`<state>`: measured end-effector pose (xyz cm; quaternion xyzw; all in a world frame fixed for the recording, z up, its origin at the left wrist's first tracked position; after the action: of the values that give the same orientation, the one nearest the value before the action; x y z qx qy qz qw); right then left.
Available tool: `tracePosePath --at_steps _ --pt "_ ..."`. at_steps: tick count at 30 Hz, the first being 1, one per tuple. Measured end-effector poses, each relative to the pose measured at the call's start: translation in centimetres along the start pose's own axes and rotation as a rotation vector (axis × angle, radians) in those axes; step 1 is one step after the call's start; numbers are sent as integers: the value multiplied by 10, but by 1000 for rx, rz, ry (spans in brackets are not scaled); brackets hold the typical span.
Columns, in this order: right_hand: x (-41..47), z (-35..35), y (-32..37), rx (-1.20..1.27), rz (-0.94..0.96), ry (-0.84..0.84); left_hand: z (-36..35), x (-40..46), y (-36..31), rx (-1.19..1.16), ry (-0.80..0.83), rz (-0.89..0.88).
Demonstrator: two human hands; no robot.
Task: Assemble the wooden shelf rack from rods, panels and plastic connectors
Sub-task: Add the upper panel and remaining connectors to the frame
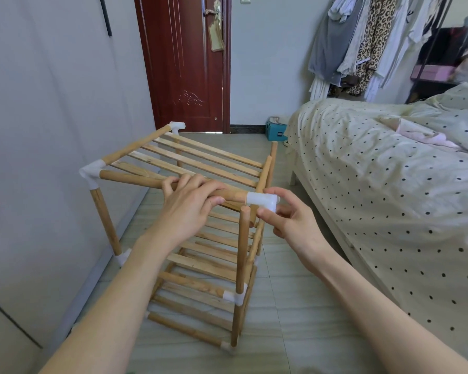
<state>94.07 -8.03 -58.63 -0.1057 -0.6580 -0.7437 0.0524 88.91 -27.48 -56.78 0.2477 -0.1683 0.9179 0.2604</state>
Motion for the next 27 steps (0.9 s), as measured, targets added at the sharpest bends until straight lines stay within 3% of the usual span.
tracePosePath --at_steps 8,16,27 --pt "4 0 0 14 84 41 0 0 2 -6 -24 3" --pt "-3 -5 12 -154 180 60 0 1 0 -20 -20 21" --pt "1 -16 18 -22 114 40 5 3 2 -88 -64 15"
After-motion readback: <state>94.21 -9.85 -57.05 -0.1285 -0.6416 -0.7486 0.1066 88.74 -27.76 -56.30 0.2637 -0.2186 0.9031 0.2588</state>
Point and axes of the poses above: each hand's wrist, its own x-axis towards the middle knuckle, its own z-axis out of the back of the hand, y = z × x, the point moved 2 cm from there along x, towards the middle knuckle, and after that the axes turned 1 degree about x, right-handed, at the moved point
